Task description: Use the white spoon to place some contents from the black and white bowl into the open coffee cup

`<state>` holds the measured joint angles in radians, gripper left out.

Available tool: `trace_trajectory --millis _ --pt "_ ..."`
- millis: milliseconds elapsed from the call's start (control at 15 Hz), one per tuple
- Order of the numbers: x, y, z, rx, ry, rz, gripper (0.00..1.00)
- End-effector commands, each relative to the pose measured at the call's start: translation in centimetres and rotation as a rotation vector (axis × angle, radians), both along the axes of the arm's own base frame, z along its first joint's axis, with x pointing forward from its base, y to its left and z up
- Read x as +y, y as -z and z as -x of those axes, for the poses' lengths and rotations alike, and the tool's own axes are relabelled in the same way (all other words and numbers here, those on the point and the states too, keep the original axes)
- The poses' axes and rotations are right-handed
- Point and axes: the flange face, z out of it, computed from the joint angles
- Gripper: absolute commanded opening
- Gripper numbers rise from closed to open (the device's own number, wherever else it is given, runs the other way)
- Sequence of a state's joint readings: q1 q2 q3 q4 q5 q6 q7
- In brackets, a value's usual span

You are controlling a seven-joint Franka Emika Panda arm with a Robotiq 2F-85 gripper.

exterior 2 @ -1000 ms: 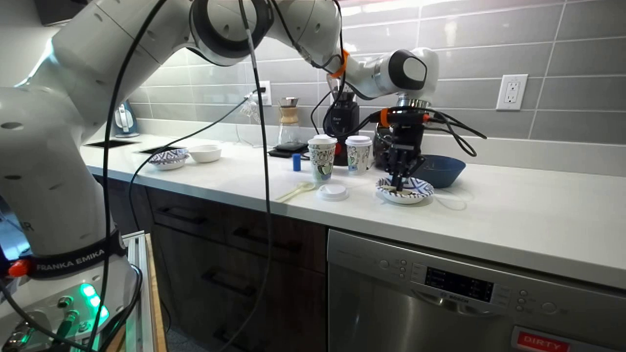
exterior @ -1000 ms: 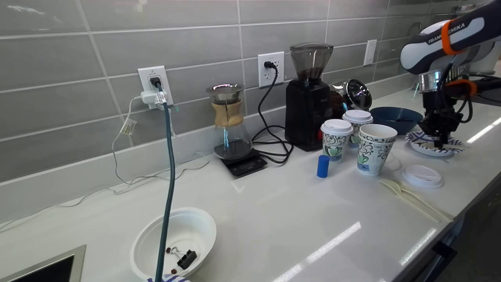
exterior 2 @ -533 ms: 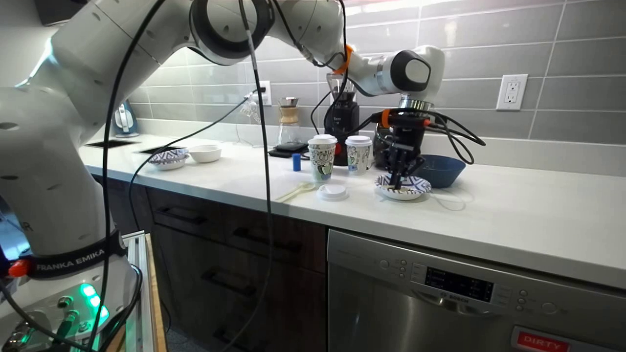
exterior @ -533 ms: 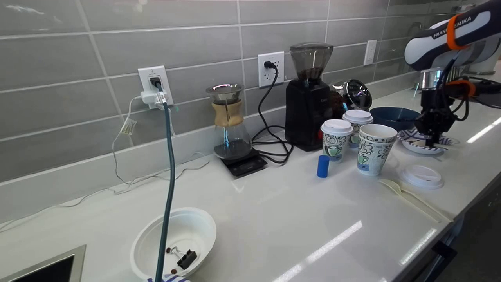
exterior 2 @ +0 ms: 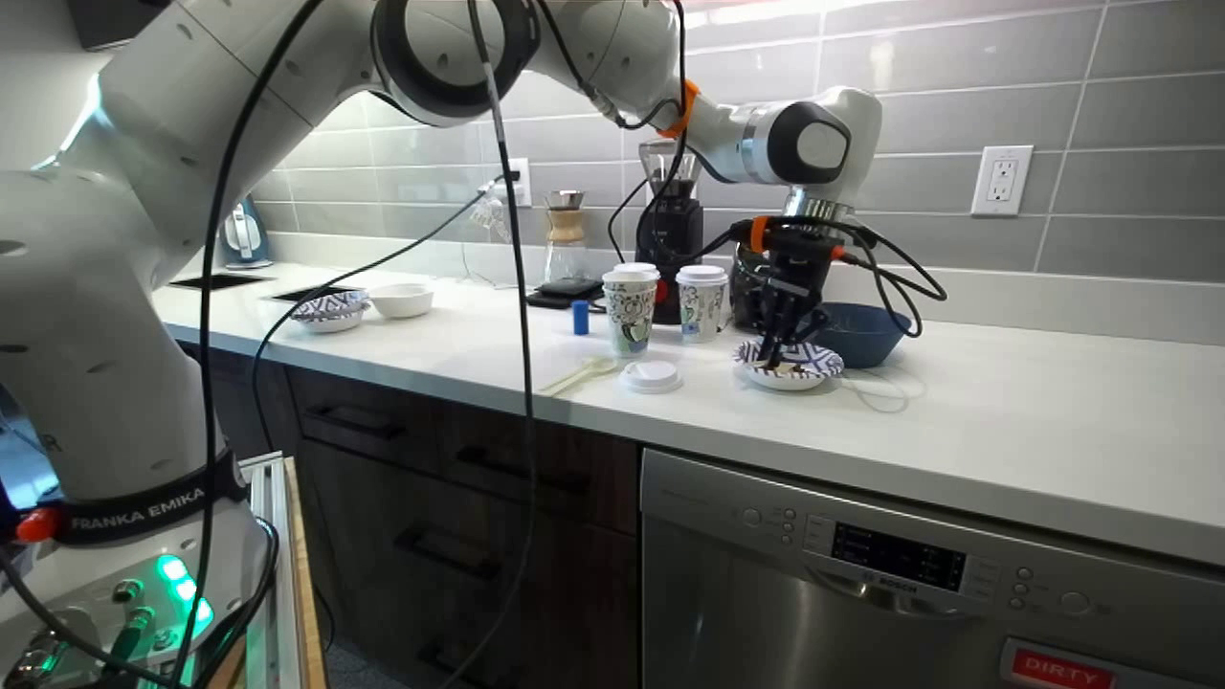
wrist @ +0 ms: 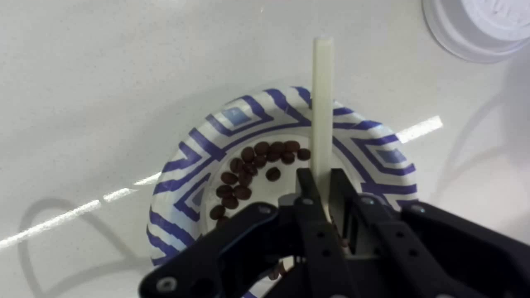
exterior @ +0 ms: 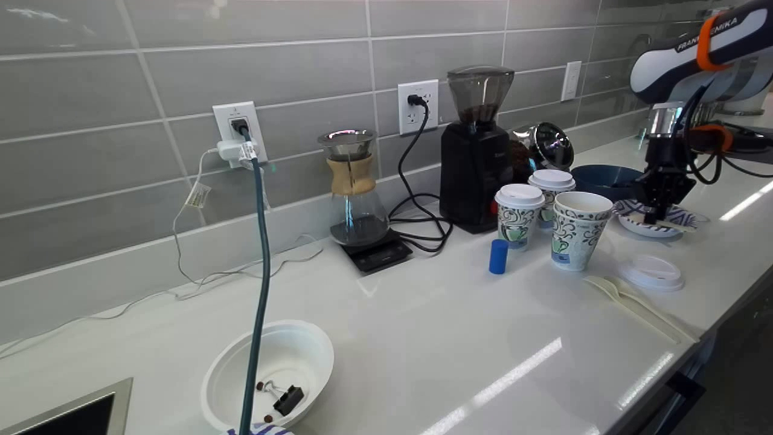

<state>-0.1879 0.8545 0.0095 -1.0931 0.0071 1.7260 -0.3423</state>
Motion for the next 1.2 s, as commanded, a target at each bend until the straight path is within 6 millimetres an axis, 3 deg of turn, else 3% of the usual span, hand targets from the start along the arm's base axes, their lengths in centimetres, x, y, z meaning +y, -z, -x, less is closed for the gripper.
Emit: trace_trajectory --millis 0,533,1133 --pt "0.1 0.1 -0.4 -0.022 -0.018 -0.046 0.03" --pt "0.3 0.0 -0.6 -0.069 -0.078 -0.124 0.03" --pt "-1.1 0.0 -0.1 -0.105 -0.144 -0.195 0.03"
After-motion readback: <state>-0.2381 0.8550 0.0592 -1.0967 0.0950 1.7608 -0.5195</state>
